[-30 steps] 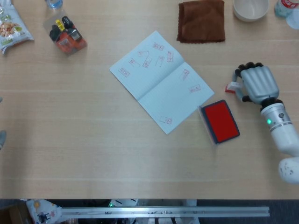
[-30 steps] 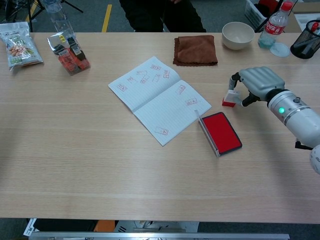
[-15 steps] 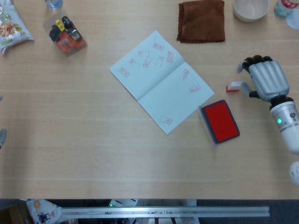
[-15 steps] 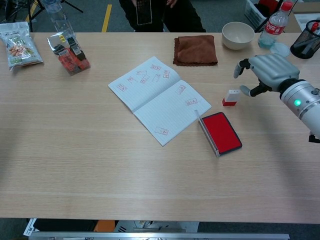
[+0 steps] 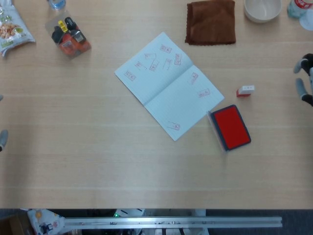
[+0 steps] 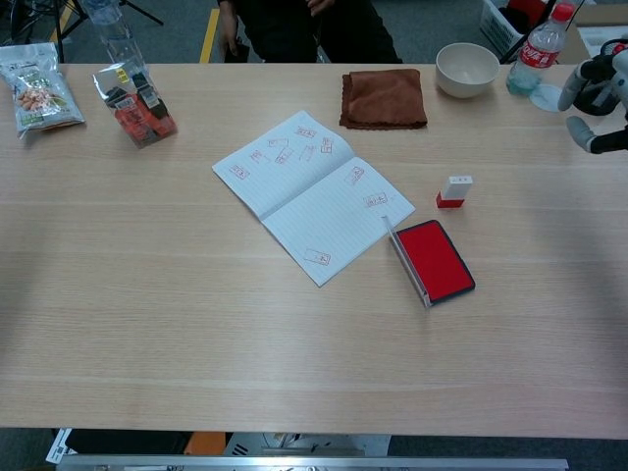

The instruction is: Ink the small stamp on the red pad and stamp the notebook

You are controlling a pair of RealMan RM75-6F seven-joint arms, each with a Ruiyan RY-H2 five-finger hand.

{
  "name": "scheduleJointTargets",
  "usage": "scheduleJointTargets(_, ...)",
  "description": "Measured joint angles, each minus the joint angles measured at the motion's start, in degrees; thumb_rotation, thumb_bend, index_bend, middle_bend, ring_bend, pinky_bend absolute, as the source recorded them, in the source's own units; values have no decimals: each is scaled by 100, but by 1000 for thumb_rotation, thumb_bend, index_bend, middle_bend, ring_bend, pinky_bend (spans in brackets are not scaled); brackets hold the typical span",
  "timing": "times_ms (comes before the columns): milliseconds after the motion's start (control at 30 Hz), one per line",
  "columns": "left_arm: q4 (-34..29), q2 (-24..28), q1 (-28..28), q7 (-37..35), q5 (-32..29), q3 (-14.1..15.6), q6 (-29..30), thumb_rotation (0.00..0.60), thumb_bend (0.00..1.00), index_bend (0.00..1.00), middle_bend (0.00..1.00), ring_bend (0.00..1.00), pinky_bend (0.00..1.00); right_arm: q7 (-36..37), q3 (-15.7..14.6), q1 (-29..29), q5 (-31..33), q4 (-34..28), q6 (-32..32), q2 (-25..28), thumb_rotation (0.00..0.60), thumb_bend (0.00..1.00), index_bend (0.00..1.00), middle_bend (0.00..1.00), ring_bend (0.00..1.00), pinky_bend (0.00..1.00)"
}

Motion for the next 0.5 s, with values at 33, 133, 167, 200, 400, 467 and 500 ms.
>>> scheduleJointTargets(33, 3, -8, -1, 1, 2, -6, 11, 600, 291, 176, 129, 115, 51, -9, -29, -83, -43, -76, 105, 69, 600, 391, 491, 428, 307, 313)
scheduleJointTargets(133, 9, -26, -1, -2, 16, -18, 42, 600, 291, 176, 129, 115, 51, -15, -127, -349, -187, -269, 436, 258, 600, 392, 496, 429, 307, 313)
scheduleJointTargets(167, 15, -37, 1, -1, 19, -23, 59, 600, 291, 176, 129, 115, 51, -1, -166, -456, -244, -337, 564, 327, 600, 392, 497, 430, 307, 313)
scheduleJointTargets(200, 17, -45, 2, -1, 22, -26, 71, 600, 291, 176, 129, 115, 51, 13, -194, -537, -283, -385, 658, 377, 600, 392, 497, 431, 307, 313)
scheduleJointTargets(400, 18, -65, 11, -9, 72, -21, 124, 600, 291, 176, 129, 115, 51, 119, -343, -1040, -483, -643, 1191, 655, 600, 392, 502, 437, 308, 313)
scheduleJointTargets(467, 18, -71, 14, -9, 81, -25, 145, 600, 291, 176, 129, 115, 51, 147, -367, -1156, -512, -709, 1271, 726, 600, 392, 502, 437, 307, 313)
scheduleJointTargets(500, 17, -75, 15, -10, 83, -27, 153, 600, 291, 176, 129, 115, 51, 157, -371, -1190, -523, -729, 1284, 746, 600, 392, 503, 437, 307, 313)
